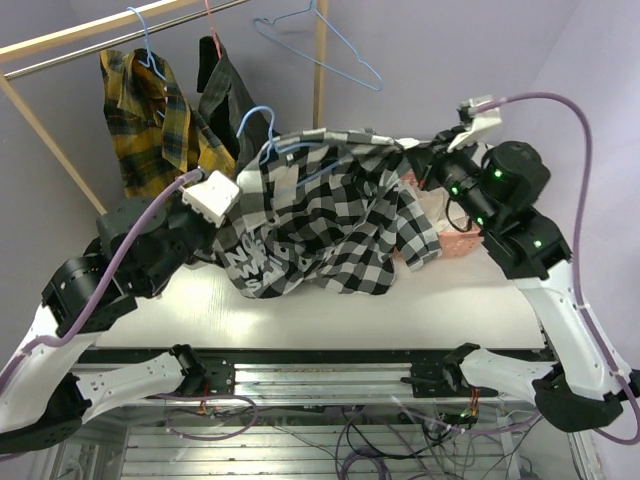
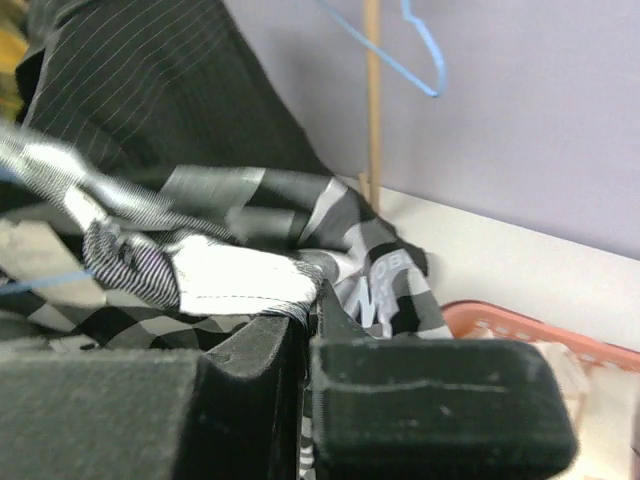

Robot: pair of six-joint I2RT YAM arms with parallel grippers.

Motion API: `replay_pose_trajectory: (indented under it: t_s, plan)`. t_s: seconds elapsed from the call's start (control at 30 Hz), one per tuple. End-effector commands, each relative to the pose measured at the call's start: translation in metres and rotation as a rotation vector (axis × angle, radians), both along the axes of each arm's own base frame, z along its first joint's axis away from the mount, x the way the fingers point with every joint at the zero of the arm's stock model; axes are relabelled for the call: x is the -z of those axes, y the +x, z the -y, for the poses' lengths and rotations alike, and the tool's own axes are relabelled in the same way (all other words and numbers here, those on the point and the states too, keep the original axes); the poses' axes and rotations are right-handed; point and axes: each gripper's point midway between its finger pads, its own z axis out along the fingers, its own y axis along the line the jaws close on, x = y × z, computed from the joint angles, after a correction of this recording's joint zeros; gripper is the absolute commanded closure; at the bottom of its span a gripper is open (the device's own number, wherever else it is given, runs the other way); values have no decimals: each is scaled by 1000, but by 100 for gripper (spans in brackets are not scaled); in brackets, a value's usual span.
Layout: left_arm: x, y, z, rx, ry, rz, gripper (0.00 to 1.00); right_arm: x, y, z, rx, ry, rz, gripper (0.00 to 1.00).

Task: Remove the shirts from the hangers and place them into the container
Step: Remove the shirt from the hanger.

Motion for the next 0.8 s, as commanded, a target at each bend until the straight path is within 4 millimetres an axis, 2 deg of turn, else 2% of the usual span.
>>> replay_pose_trajectory:
  t_s: [0.0, 0.1, 0.2, 0.37, 0.47, 0.57, 0.67, 0.77]
  plan:
    - [9, -21, -13, 32, -52, -22, 93, -12, -12, 48, 196, -33, -4, 100]
    - [21, -39, -13, 114, -52, -52, 93, -21, -18, 53, 202, -20, 6, 100]
    - [31, -56, -14, 182, -45, -89, 93, -31, -25, 48, 160, 11, 15, 100]
    - [42, -71, -19, 231, -35, -117, 93, -48, -30, 42, 120, 51, 28, 100]
    - [54, -67, -31, 160, 0, -141, 93, -56, -26, 56, 203, 46, 28, 100]
    - [67, -62, -45, 79, 50, -172, 93, -64, -27, 82, 328, 35, 31, 100]
    - [62, -69, -49, 99, 18, -148, 93, -73, -31, 104, 418, 21, 62, 100]
    - [53, -79, -48, 158, -22, -117, 93, -74, -31, 106, 427, 2, 72, 100]
